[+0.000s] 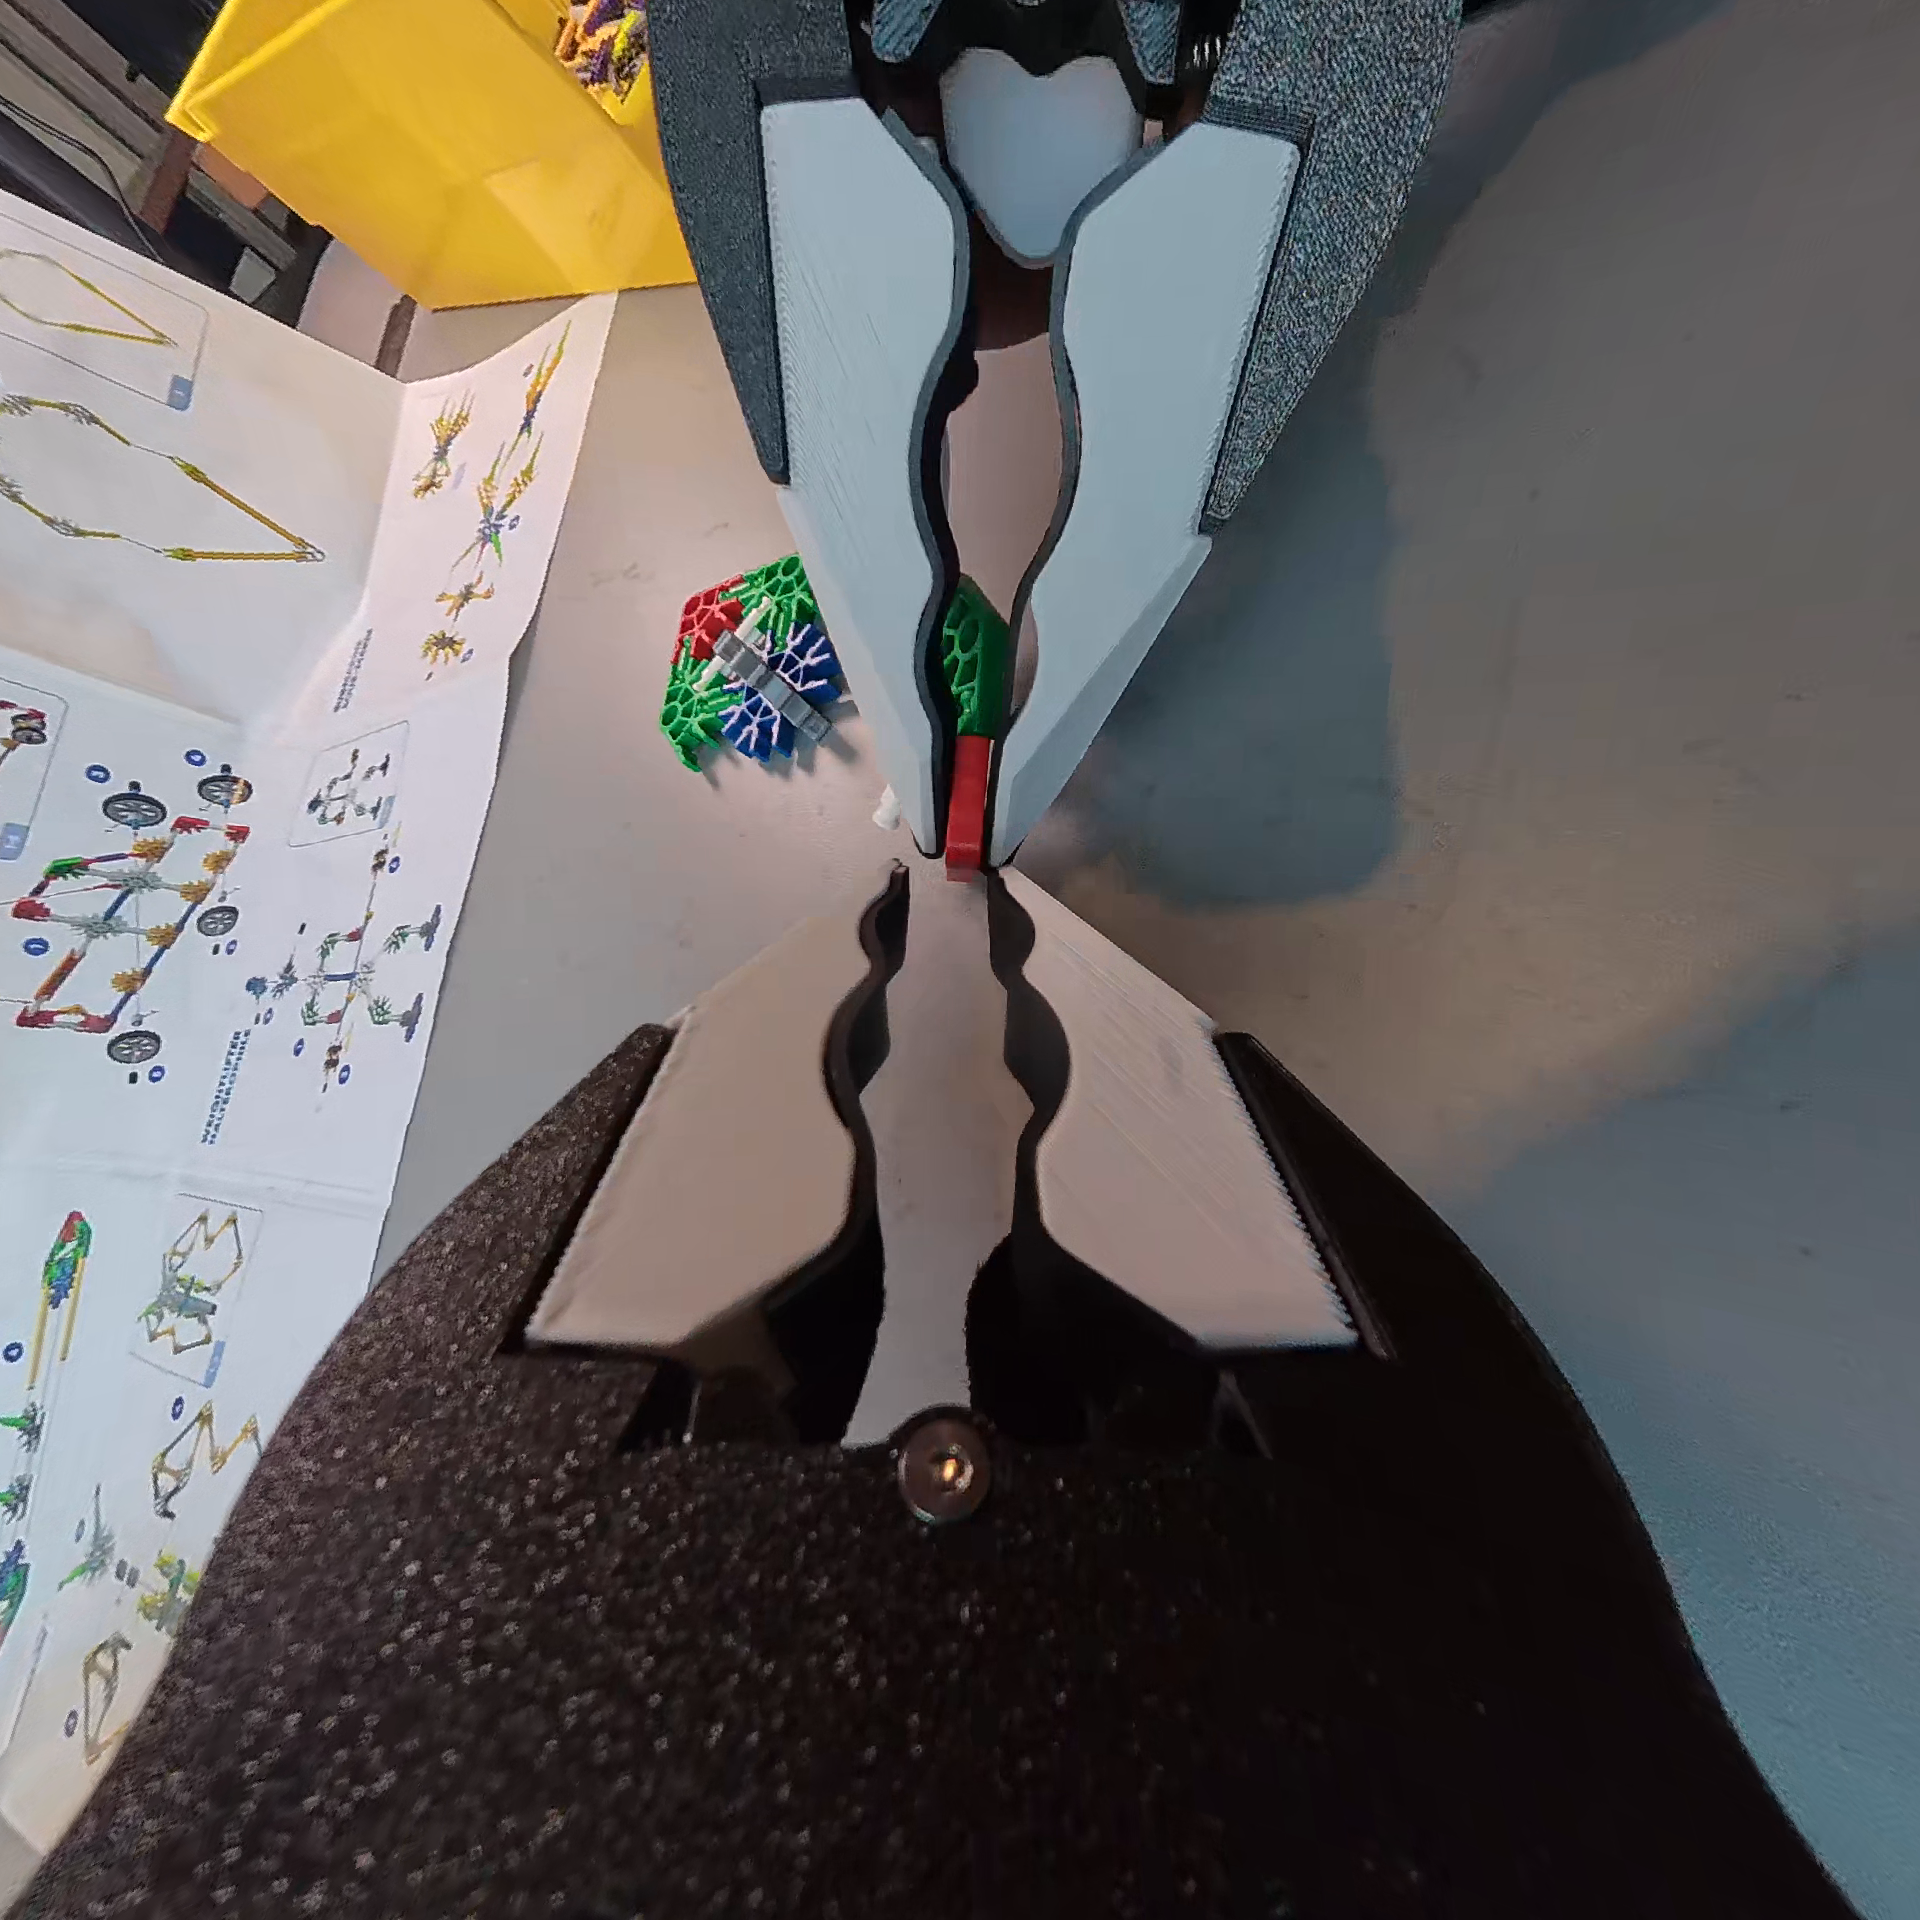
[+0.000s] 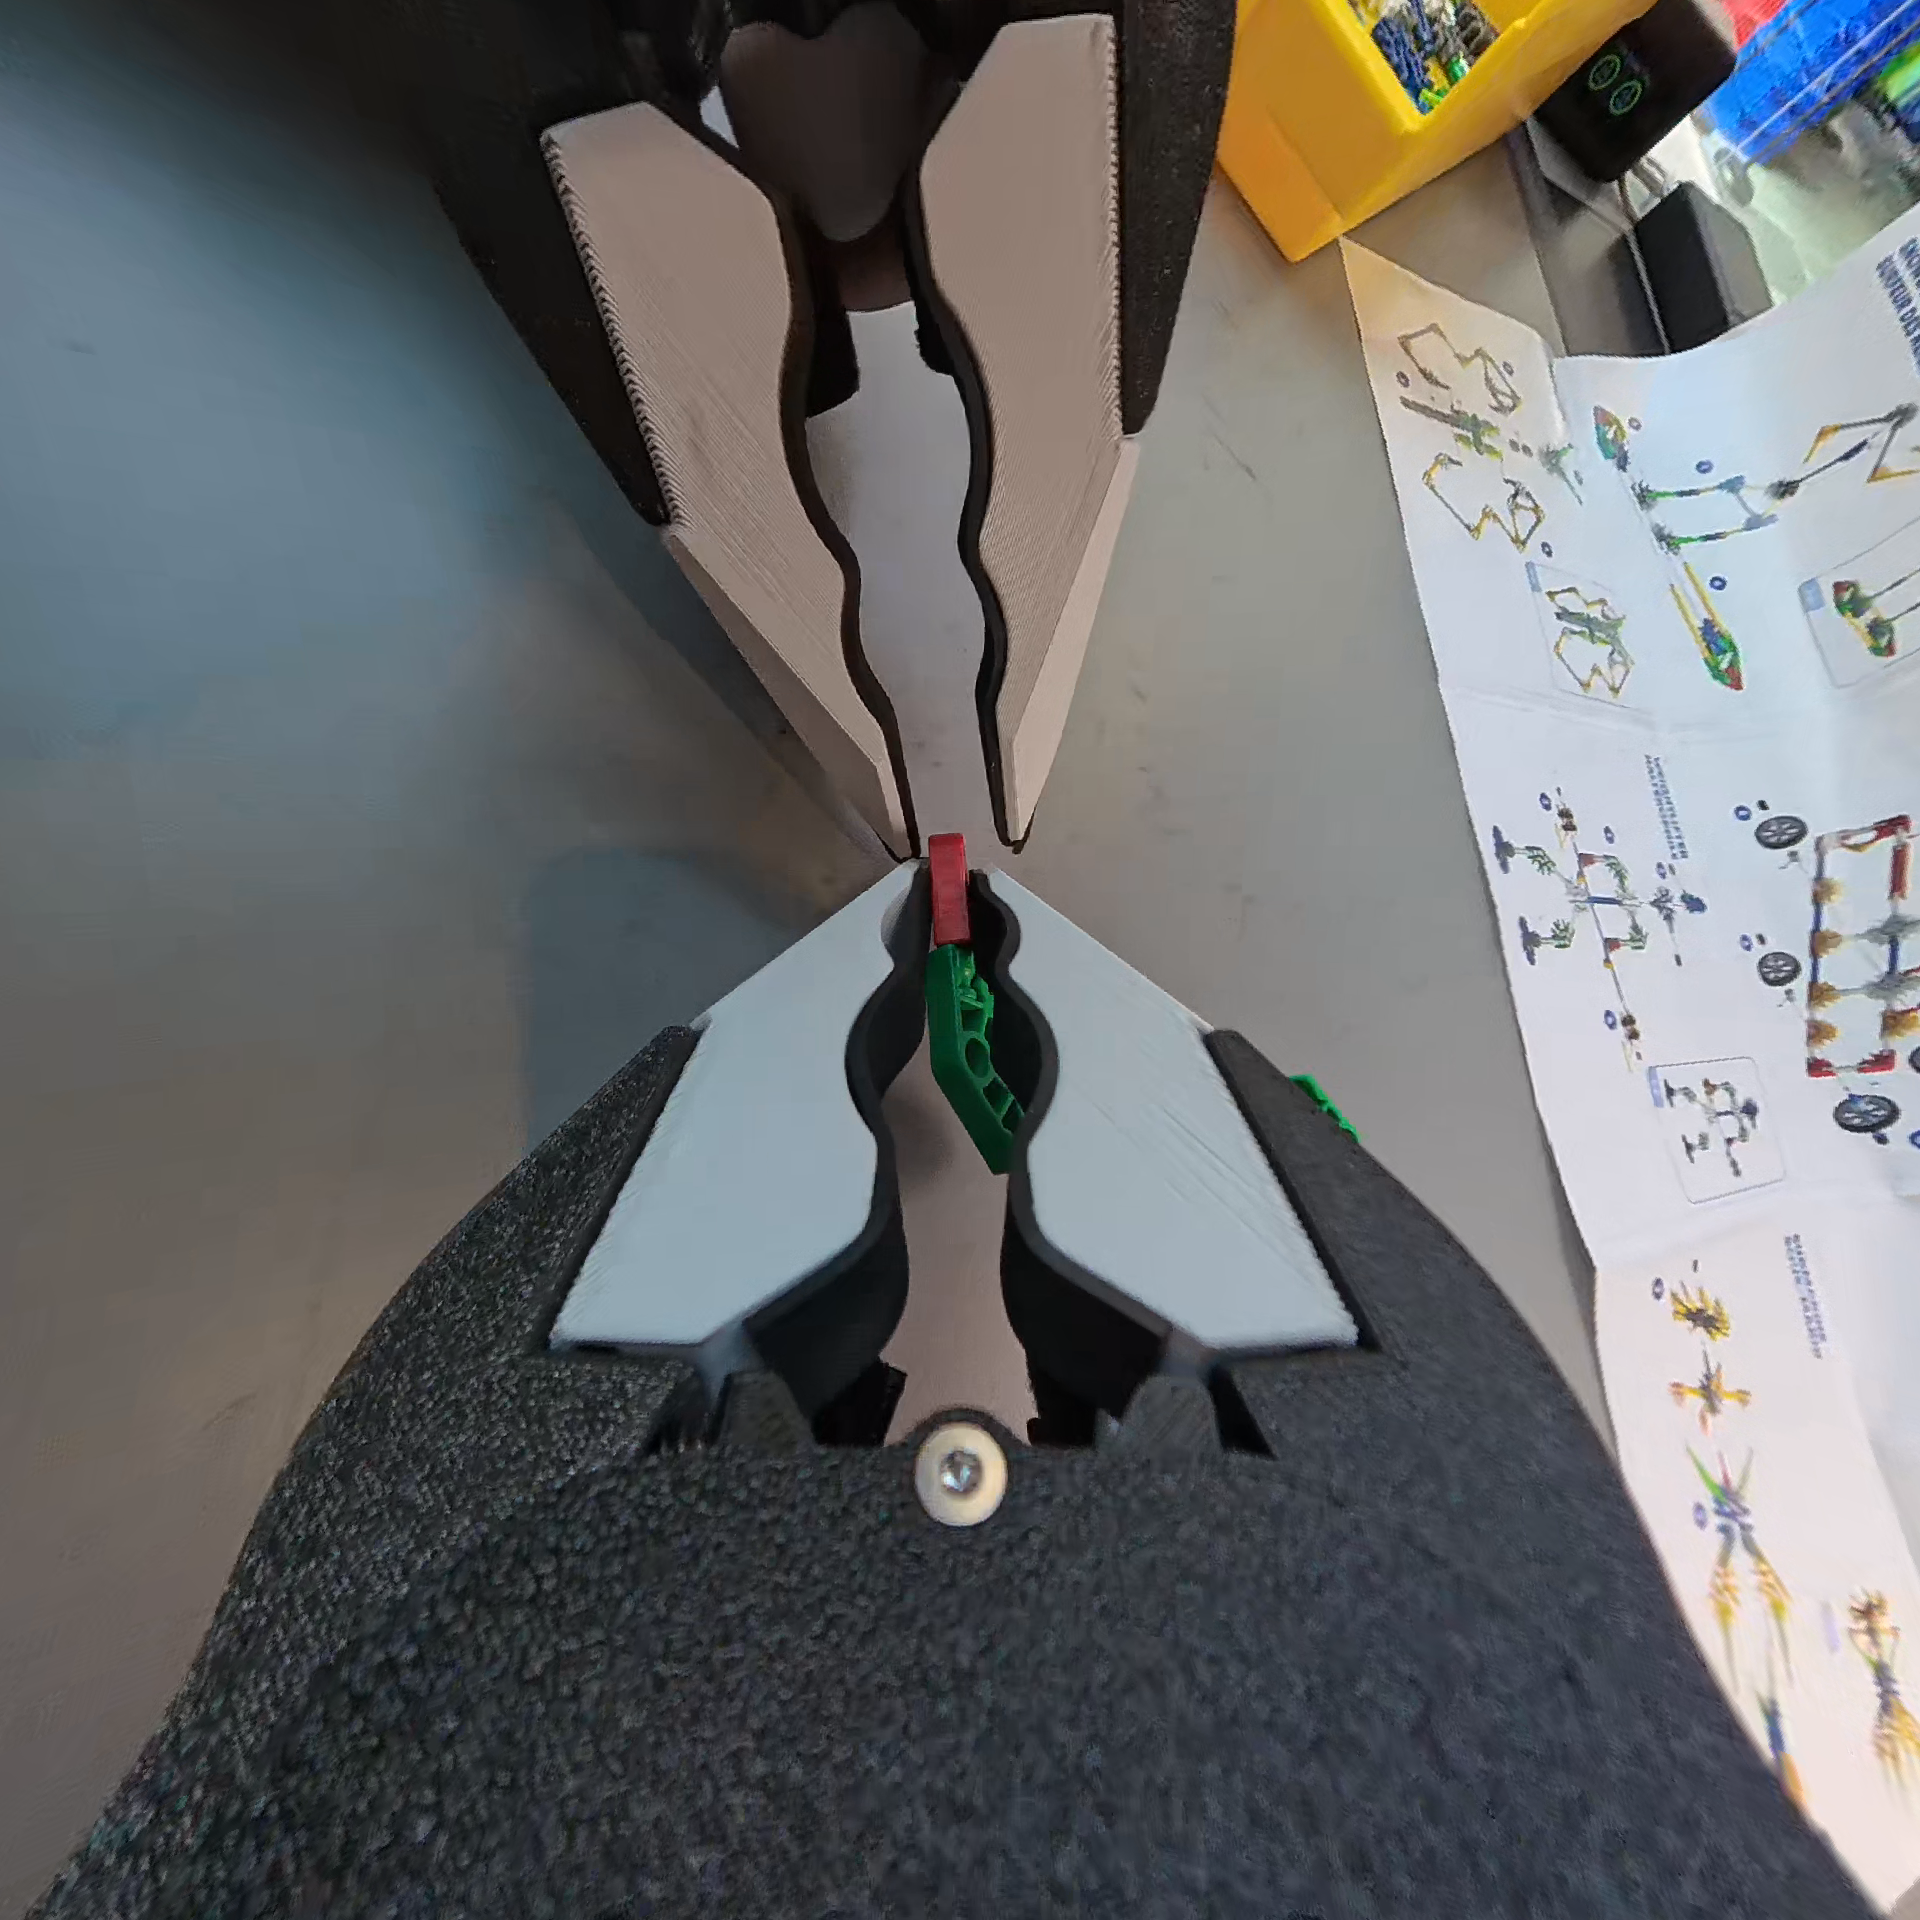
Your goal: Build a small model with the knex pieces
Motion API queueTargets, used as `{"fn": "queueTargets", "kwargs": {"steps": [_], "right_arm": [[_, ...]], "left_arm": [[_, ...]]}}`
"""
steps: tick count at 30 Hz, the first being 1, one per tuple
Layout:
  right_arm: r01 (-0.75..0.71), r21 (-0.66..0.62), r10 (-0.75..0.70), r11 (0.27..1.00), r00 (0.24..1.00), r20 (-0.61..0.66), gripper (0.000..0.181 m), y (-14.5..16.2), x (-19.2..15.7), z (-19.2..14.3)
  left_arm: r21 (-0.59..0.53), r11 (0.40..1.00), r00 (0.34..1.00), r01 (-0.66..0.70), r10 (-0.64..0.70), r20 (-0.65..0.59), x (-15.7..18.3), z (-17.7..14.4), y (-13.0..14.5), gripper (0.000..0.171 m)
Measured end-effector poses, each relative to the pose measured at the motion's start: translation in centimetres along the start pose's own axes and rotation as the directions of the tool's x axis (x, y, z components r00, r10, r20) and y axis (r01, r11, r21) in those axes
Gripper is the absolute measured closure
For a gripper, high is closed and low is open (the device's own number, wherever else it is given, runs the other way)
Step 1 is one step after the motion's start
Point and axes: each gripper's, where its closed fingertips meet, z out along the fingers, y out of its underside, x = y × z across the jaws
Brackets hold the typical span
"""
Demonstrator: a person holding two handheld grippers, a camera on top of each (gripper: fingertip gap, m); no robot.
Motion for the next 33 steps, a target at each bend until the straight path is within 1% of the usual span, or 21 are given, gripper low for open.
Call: {"fn": "queueTargets", "kwargs": {"steps": [3, 6, 10, 11, 15, 19, 23, 25, 28, 31, 33], "right_arm": [[-0.062, 0.008, 0.062, 0.998, 0.998, 0.02, 0.175, 0.0, 0.0, 0.0], [-0.062, 0.012, 0.062, 0.998, 0.998, 0.032, 0.175, 0.1, -0.1, -0.1], [-0.044, 0.028, 0.042, 0.999, 0.998, 0.044, 0.174, 0.1, -0.3, -0.2], [-0.041, 0.029, 0.039, 0.999, 0.997, 0.061, 0.167, 0.1, -0.6, -0.1], [-0.001, 0.035, -0.002, 0.999, 0.997, 0.08, 0.167, 0.2, -1.0, -0.3], [0.047, 0.018, -0.049, 0.999, 0.994, 0.101, 0.154, 0.9, -1.2, -0.8], [0.073, 0.009, -0.074, 0.997, 0.992, 0.104, 0.154, 1.5, -0.9, -1.6], [0.029, 0.037, -0.032, 0.999, 0.994, 0.107, 0.153, 1.2, -0.4, -2.4], [-0.082, 0.087, 0.071, 0.993, 0.99, 0.124, 0.149, 0.7, 0.8, -3.6], [-0.126, 0.017, 0.121, 0.992, 0.976, 0.179, 0.14, 1.8, 0.1, -3.1], [-0.125, -0.035, 0.129, 0.992, 0.973, 0.192, 0.141, 2.6, -0.6, -2.1]], "left_arm": [[0.005, 1.0, 1.0, -0.006, 0.006, -0.009, 0.2, 0.0, -0.1, 0.163], [0.008, 1.0, 1.0, -0.002, 0.003, -0.018, 0.4, 0.1, -0.2, 0.165], [0.008, 0.999, 0.997, 0.046, -0.046, -0.057, 0.5, 0.0, -0.2, 0.168], [0.005, 0.999, 0.997, 0.046, -0.045, -0.058, 0.5, 0.0, -0.1, 0.171], [0.006, 0.999, 0.996, 0.052, -0.051, -0.079, 0.7, 0.0, 0.0, 0.171], [-0.017, 0.999, 0.996, 0.051, -0.052, -0.079, 0.7, 0.2, 0.7, 0.171], [-0.009, 0.998, 0.994, 0.069, -0.07, -0.084, 0.7, 0.1, 0.8, 0.171], [0.001, 0.994, 0.988, 0.107, -0.106, -0.109, 1.0, 0.0, 0.6, 0.162], [0.022, 0.987, 0.978, 0.162, -0.157, -0.139, 1.1, -0.1, 0.1, 0.155], [0.015, 0.983, 0.972, 0.184, -0.18, -0.15, 1.1, 0.2, 0.0, 0.149], [-0.001, 0.985, 0.975, 0.172, -0.17, -0.144, 1.2, 0.5, 0.1, 0.149]]}}
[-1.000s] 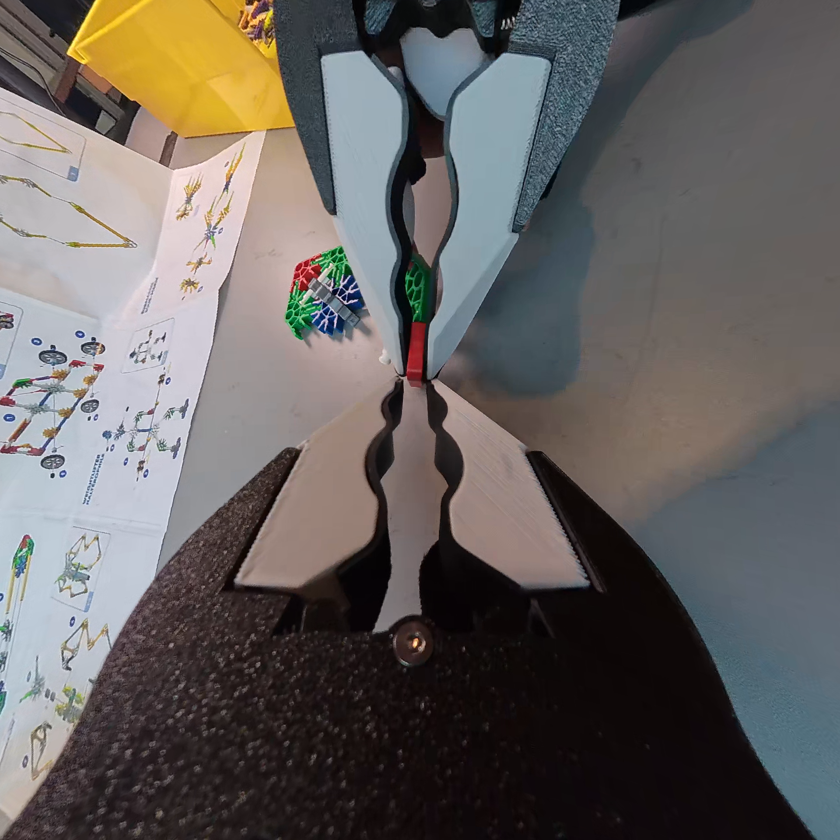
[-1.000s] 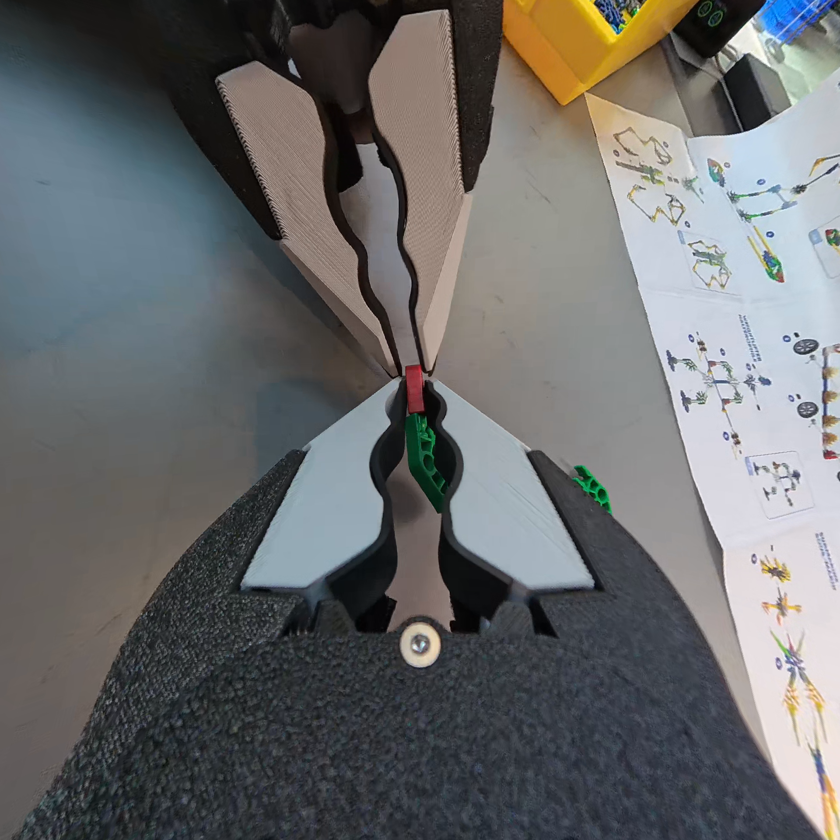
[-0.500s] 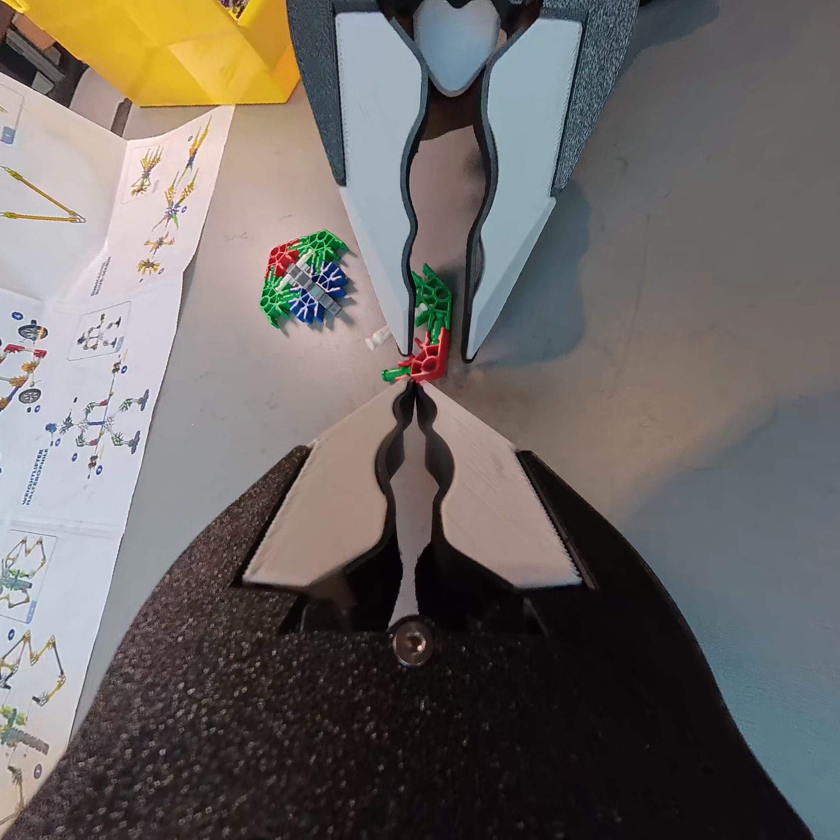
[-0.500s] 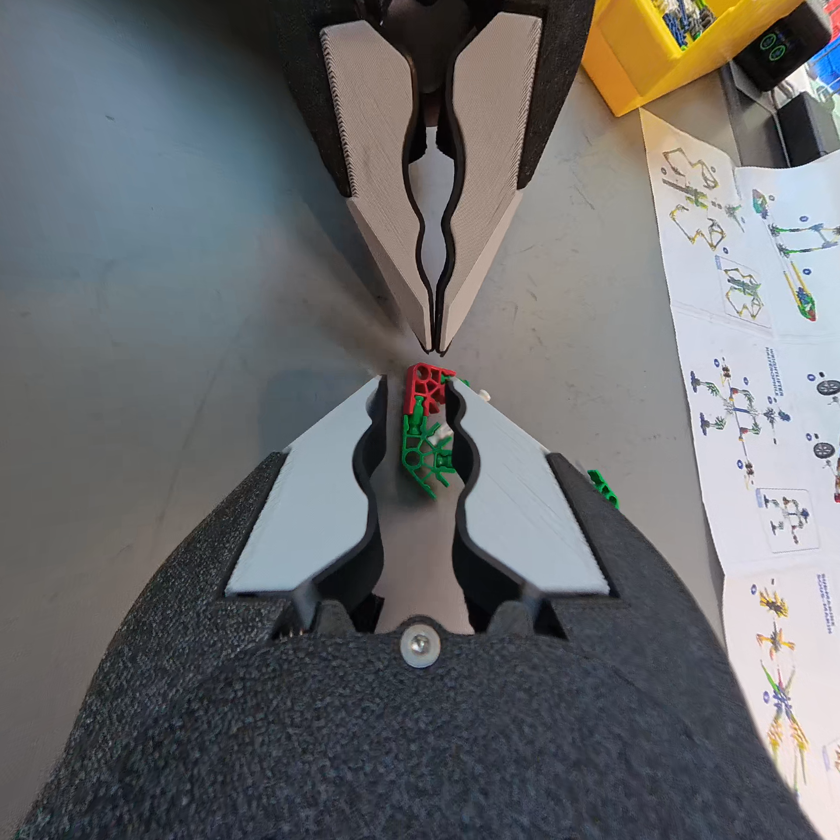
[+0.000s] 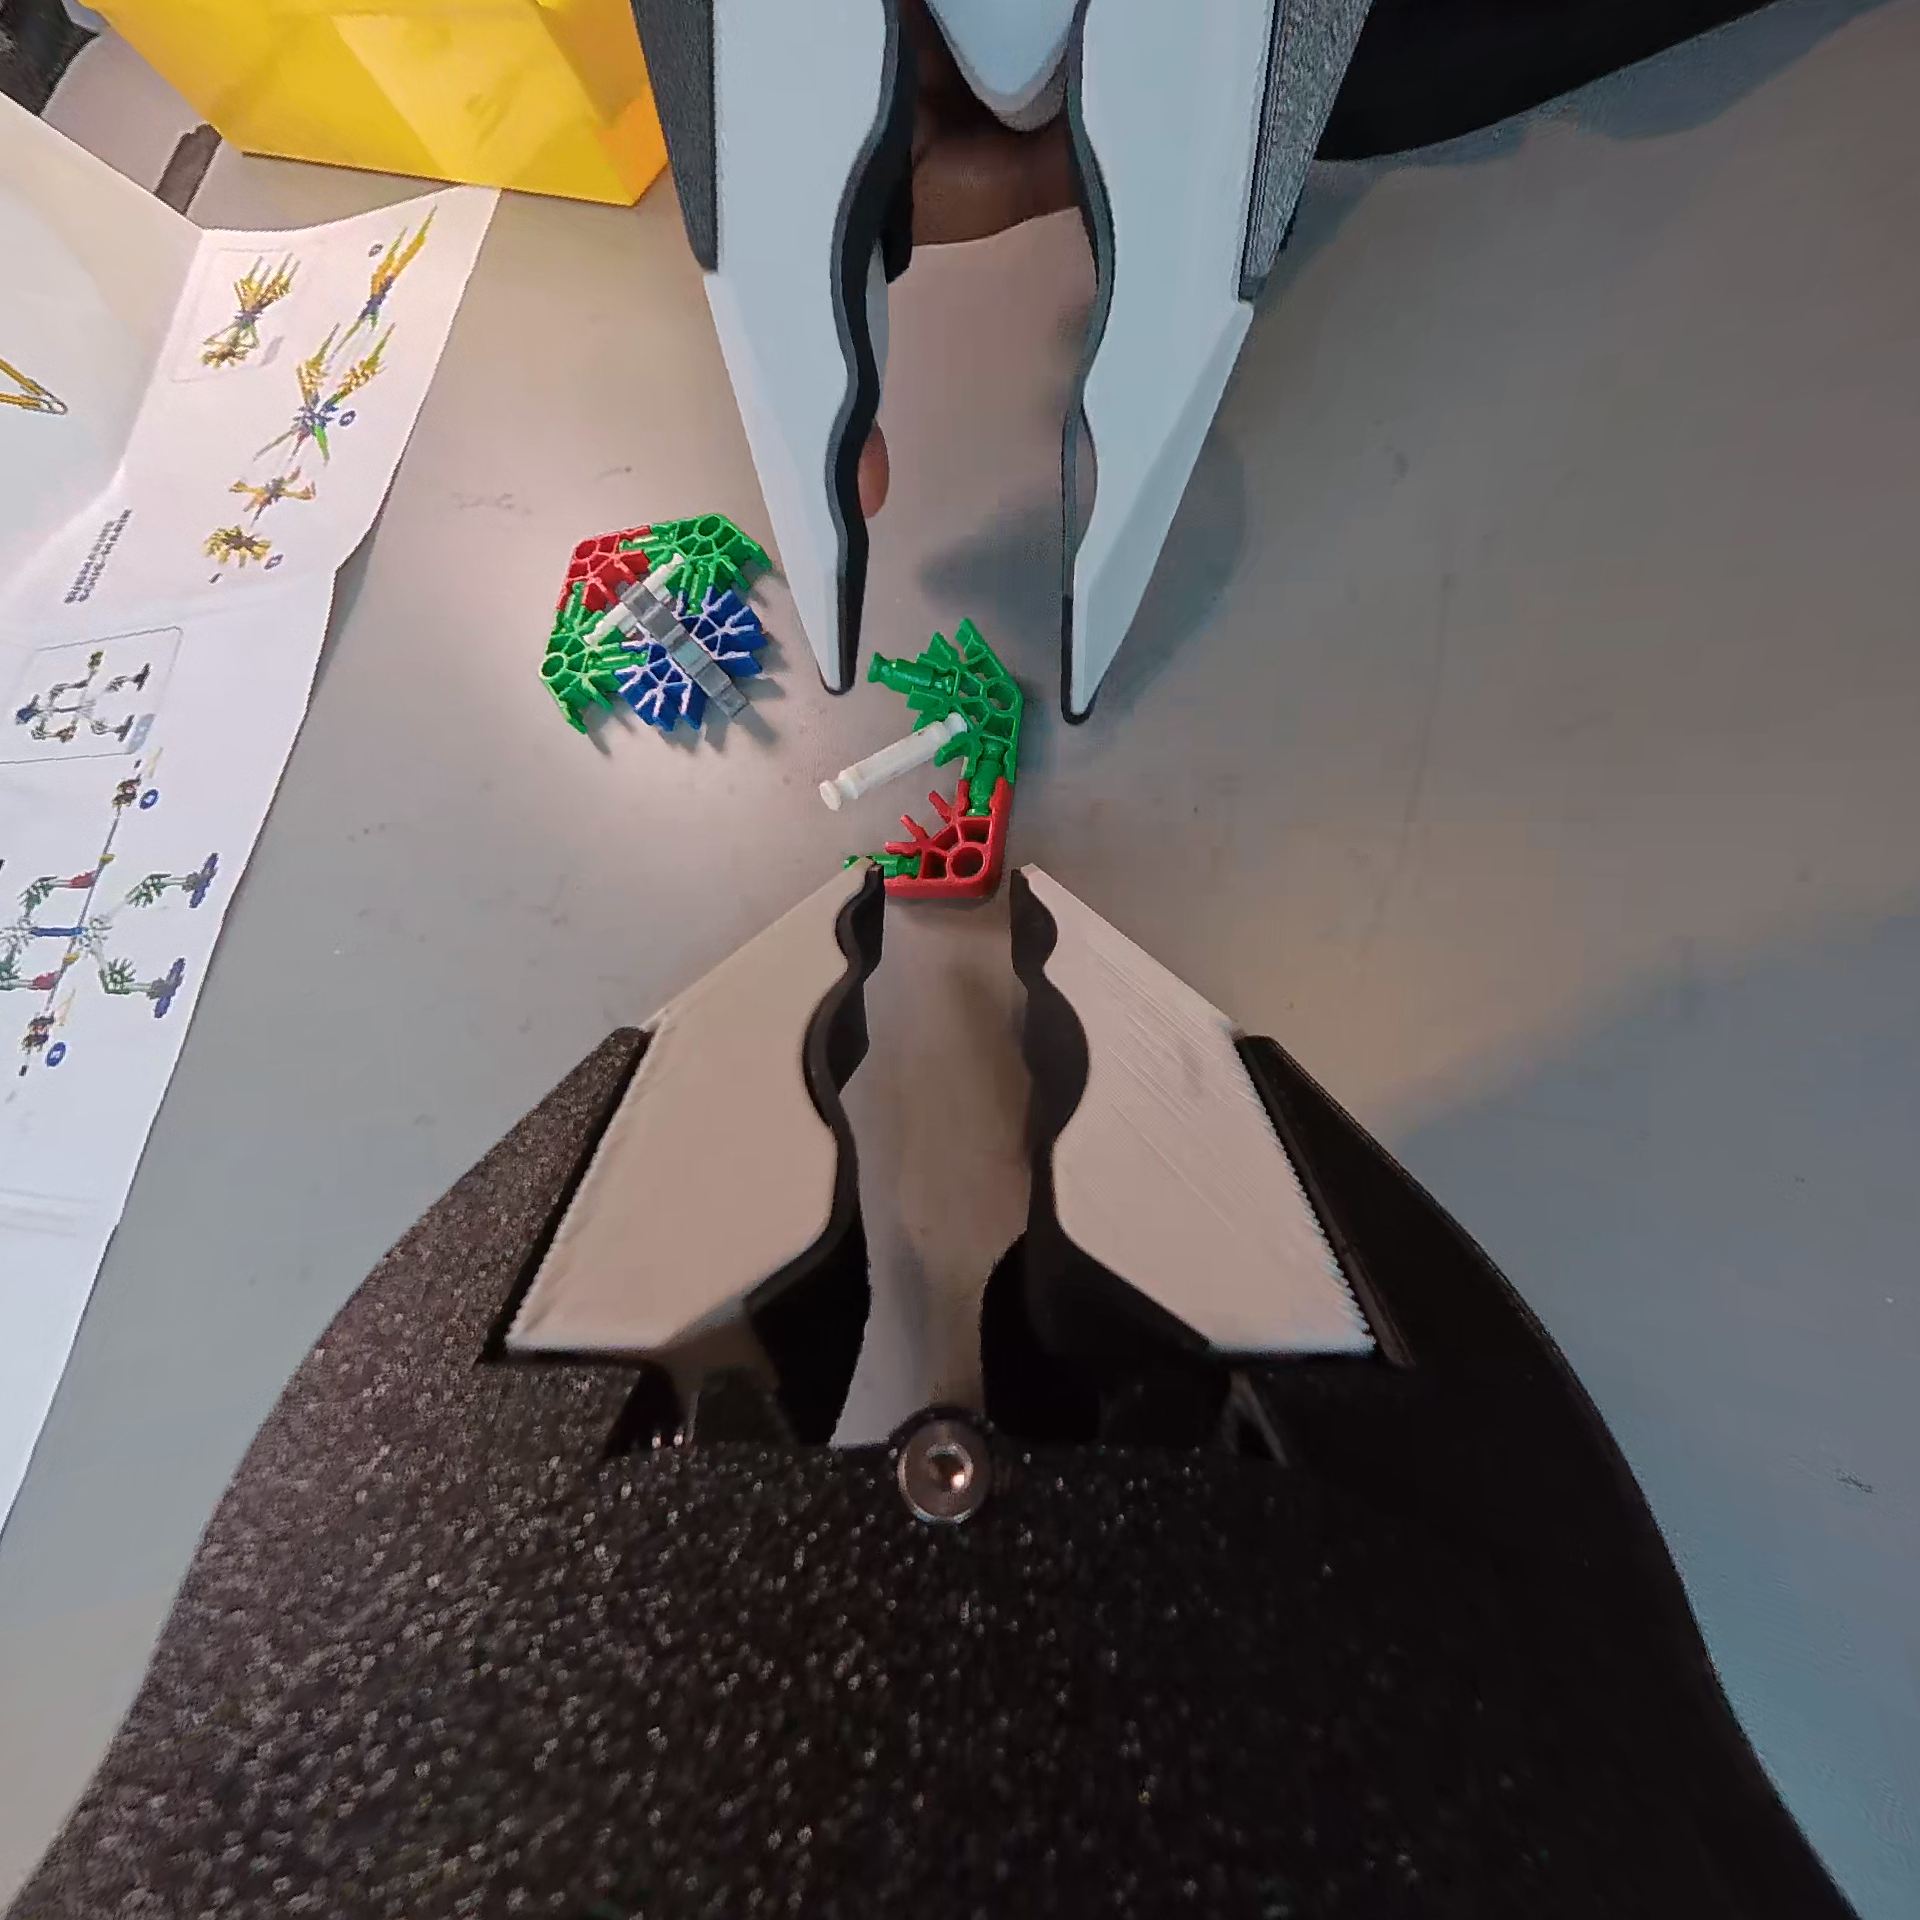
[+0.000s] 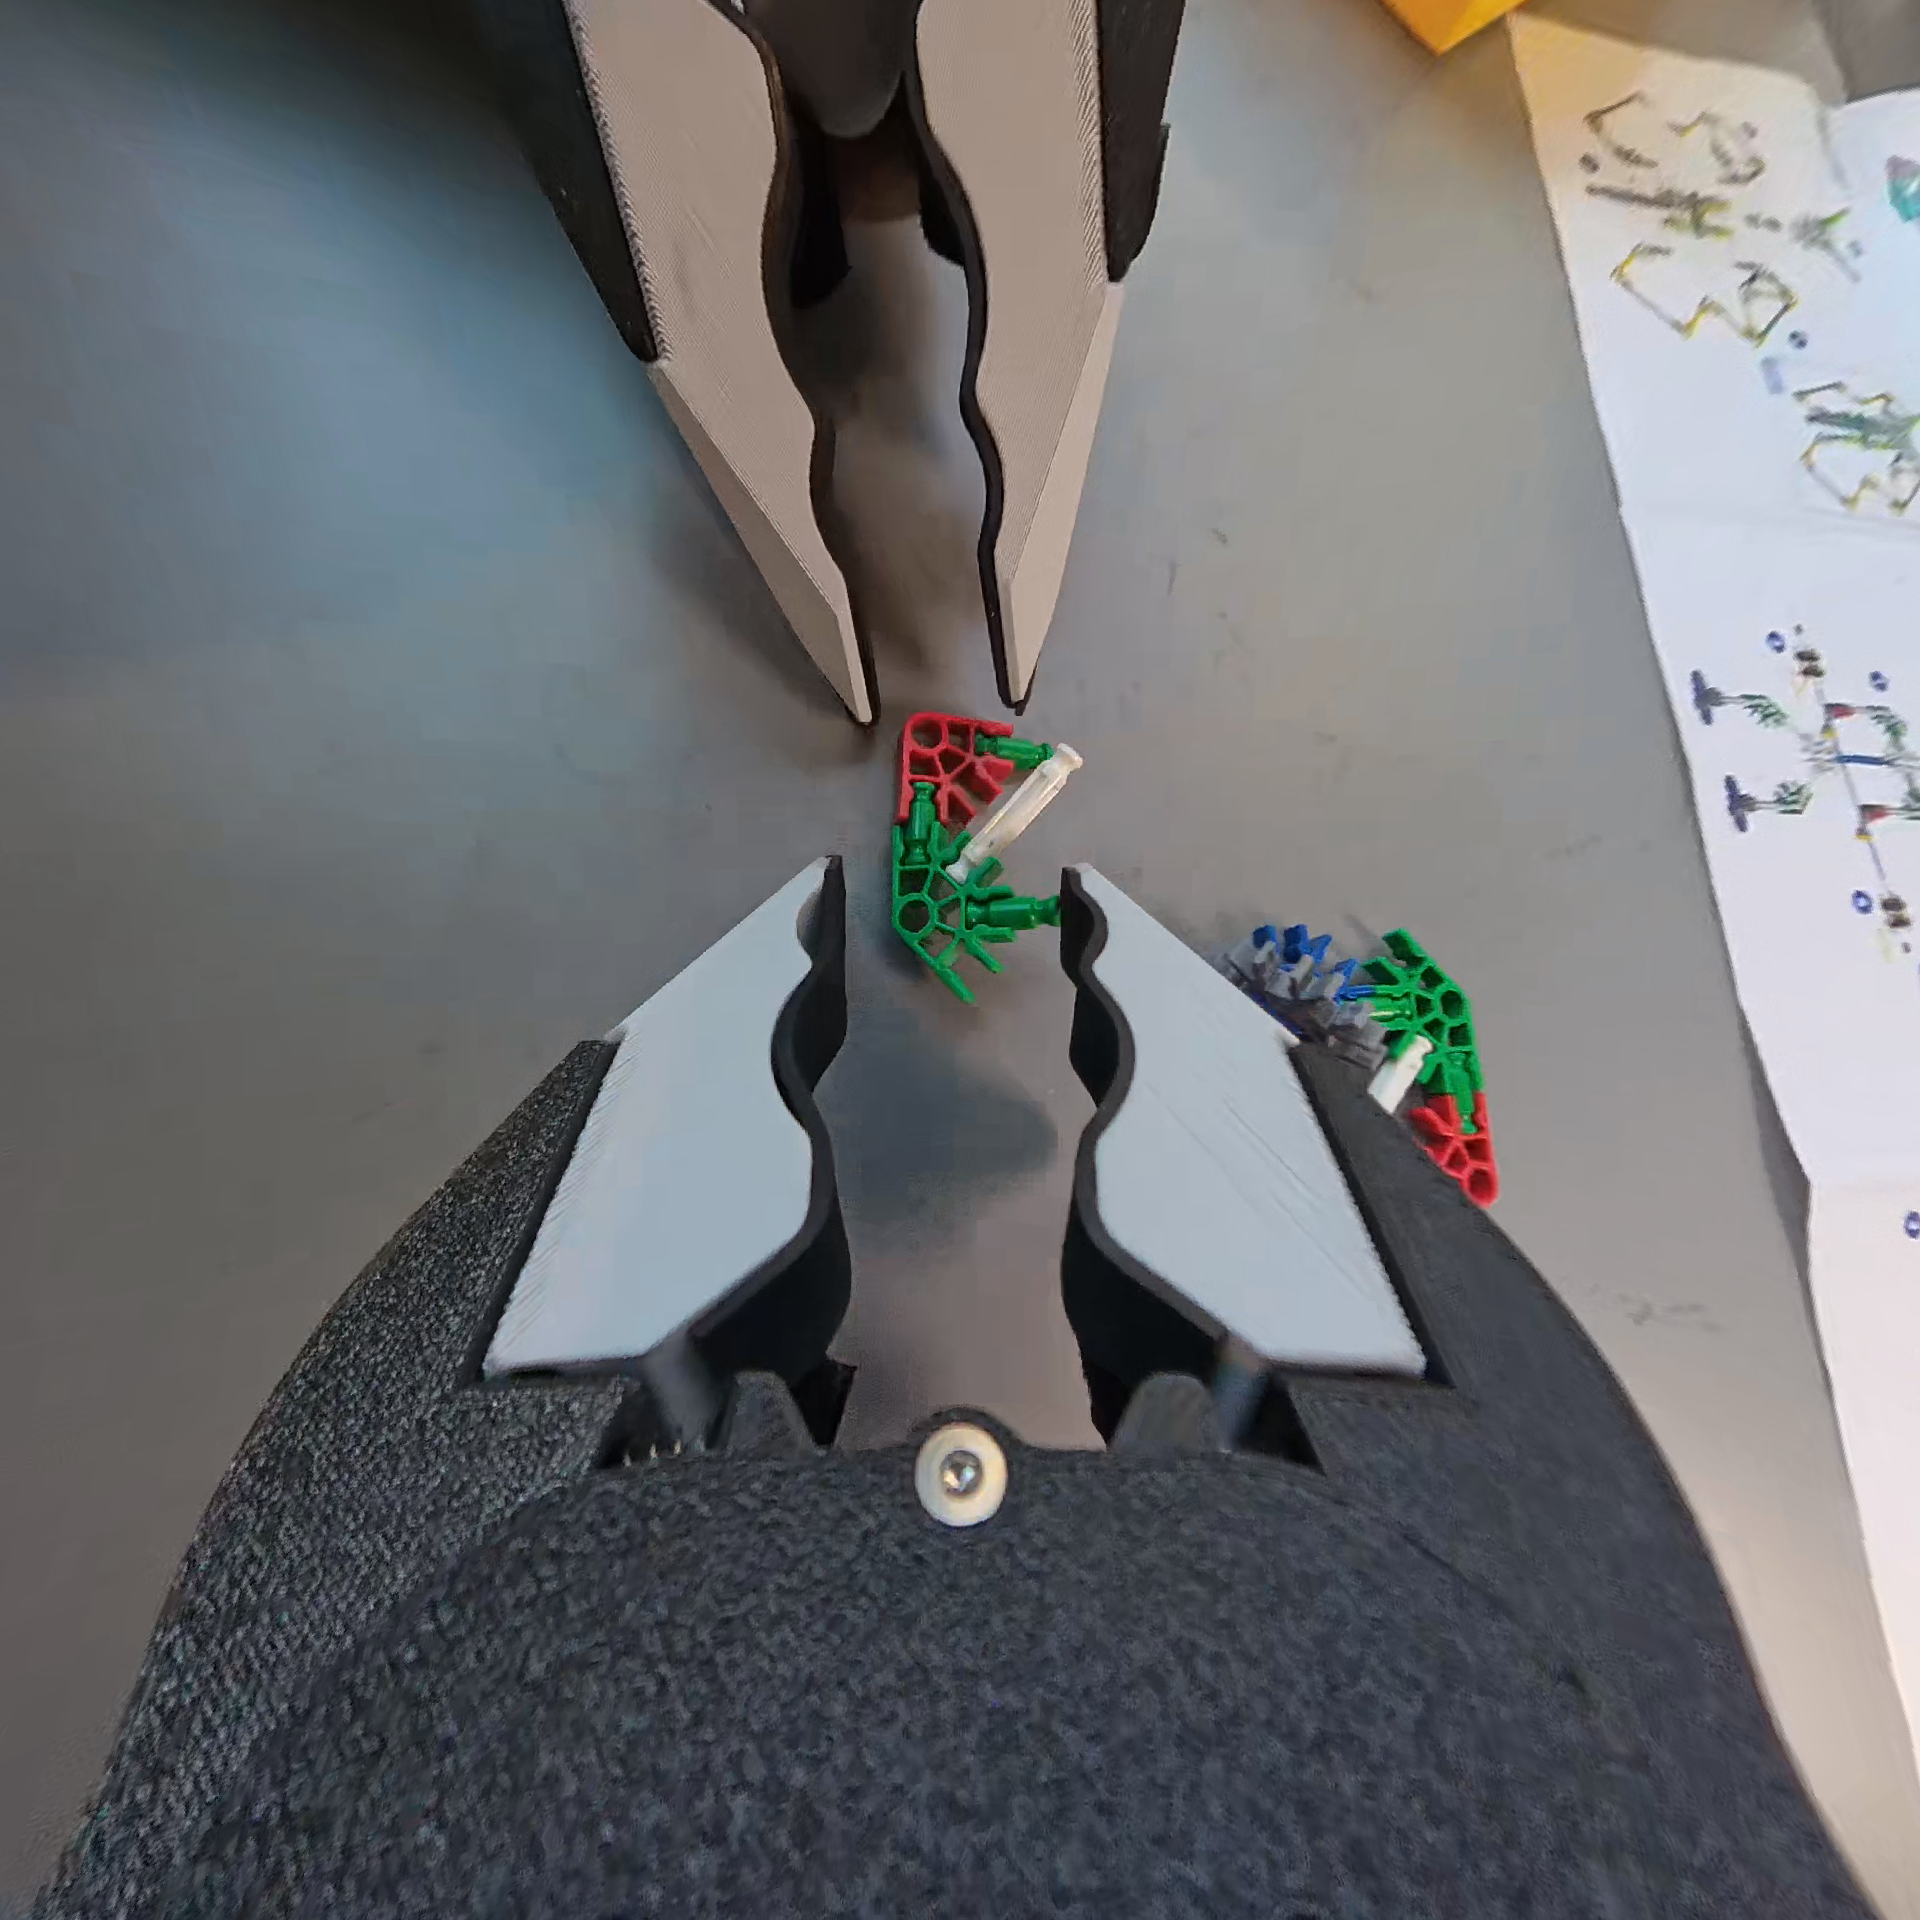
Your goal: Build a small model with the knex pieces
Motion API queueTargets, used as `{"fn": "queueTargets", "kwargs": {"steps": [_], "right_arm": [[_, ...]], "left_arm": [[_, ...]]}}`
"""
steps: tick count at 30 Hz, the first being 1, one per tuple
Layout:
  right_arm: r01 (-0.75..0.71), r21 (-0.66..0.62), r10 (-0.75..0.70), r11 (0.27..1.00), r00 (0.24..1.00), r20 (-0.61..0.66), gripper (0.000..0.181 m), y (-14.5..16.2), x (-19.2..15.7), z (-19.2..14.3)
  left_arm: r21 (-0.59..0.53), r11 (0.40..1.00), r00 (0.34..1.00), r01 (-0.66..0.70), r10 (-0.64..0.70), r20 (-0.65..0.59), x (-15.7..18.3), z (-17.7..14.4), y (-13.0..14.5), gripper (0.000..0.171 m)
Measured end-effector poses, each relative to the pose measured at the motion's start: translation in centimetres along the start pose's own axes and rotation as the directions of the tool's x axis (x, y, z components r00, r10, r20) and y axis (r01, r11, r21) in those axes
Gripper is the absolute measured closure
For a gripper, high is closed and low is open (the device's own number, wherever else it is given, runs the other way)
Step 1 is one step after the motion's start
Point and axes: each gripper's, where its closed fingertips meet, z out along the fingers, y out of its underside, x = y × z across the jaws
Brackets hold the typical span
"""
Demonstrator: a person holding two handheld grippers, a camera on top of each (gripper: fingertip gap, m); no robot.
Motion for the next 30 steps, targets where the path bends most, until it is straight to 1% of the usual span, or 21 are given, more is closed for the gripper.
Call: {"fn": "queueTargets", "kwargs": {"steps": [1, 5, 9, 12, 13, 16, 18, 19, 21, 22, 23, 24, 25, 26, 27, 28, 30], "right_arm": [[-0.007, -0.022, 0.007, 1.0, 1.0, 0.004, 0.149, 0.3, -0.1, 0.4], [-0.034, -0.014, 0.035, 0.999, 0.999, 0.032, 0.15, -0.1, -0.4, 0.5], [-0.092, 0.048, 0.089, 0.995, 0.994, 0.06, 0.15, -0.9, -0.5, -0.2], [-0.196, 0.082, 0.19, 0.977, 0.978, 0.085, 0.15, -1.5, -0.2, -0.7], [-0.236, 0.081, 0.228, 0.968, 0.969, 0.092, 0.15, -1.5, 0.0, -0.7], [-0.338, 0.108, 0.323, 0.935, 0.937, 0.13, 0.149, -2.0, 0.1, -0.9], [-0.37, 0.14, 0.351, 0.919, 0.926, 0.138, 0.149, -2.6, 0.4, -1.2], [-0.368, 0.162, 0.348, 0.916, 0.927, 0.141, 0.15, -3.0, 0.4, -1.5], [-0.32, 0.222, 0.3, 0.921, 0.946, 0.123, 0.15, -3.8, 0.7, -2.2], [-0.276, 0.261, 0.257, 0.925, 0.961, 0.105, 0.15, -4.3, 0.7, -2.5], [-0.207, 0.301, 0.194, 0.931, 0.978, 0.072, 0.152, -4.9, 0.7, -2.9], [-0.106, 0.33, 0.107, 0.938, 0.994, 0.016, 0.149, -5.4, 0.6, -3.1], [0.012, 0.323, 0.007, 0.946, 0.998, -0.055, 0.145, -5.6, 0.3, -3.1], [0.123, 0.283, -0.093, 0.951, 0.989, -0.116, 0.143, -5.5, 0.0, -2.8], [0.204, 0.226, -0.171, 0.952, 0.972, -0.159, 0.143, -5.0, -0.2, -2.2], [0.252, 0.168, -0.22, 0.953, 0.958, -0.185, 0.144, -4.5, -0.3, -1.5], [0.286, 0.092, -0.263, 0.954, 0.943, -0.206, 0.148, -3.6, -0.5, -0.2]], "left_arm": [[-0.009, 1.0, 1.0, -0.006, 0.006, 0.0, 0.1, 0.2, 0.1, 0.149], [-0.024, 1.0, 1.0, -0.009, 0.009, 0.007, 0.0, 0.3, 0.3, 0.149], [0.019, 0.999, 0.999, -0.034, 0.034, 0.024, -0.1, -0.4, -0.3, 0.147], [0.041, 0.989, 0.987, -0.143, 0.14, 0.075, -0.1, -1.0, -1.1, 0.148], [0.039, 0.981, 0.977, -0.188, 0.183, 0.106, -0.2, -1.1, -1.3, 0.152], [-0.012, 0.959, 0.943, -0.283, 0.28, 0.178, -0.6, -1.1, -1.3, 0.163], [-0.047, 0.947, 0.929, -0.318, 0.321, 0.185, -0.5, -0.8, -1.0, 0.165], [-0.046, 0.945, 0.926, -0.324, 0.327, 0.191, -0.5, -0.8, -1.1, 0.165], [-0.025, 0.954, 0.932, -0.3, 0.298, 0.205, -0.8, -1.0, -1.5, 0.166], [0.004, 0.962, 0.943, -0.273, 0.267, 0.198, -0.9, -1.2, -1.8, 0.166], [0.037, 0.971, 0.958, -0.236, 0.226, 0.178, -1.0, -1.4, -2.0, 0.167], [0.058, 0.979, 0.971, -0.197, 0.186, 0.152, -1.0, -1.6, -2.0, 0.167], [0.065, 0.983, 0.978, -0.169, 0.16, 0.132, -1.0, -1.7, -1.8, 0.167], [0.058, 0.986, 0.981, -0.157, 0.149, 0.12, -1.1, -1.6, -1.5, 0.167], [0.038, 0.987, 0.982, -0.157, 0.152, 0.113, -1.1, -1.6, -1.1, 0.167], [0.014, 0.986, 0.981, -0.164, 0.162, 0.11, -1.0, -1.5, -0.8, 0.167], [-0.044, 0.98, 0.974, -0.194, 0.197, 0.112, -0.8, -1.1, -0.4, 0.167]]}}
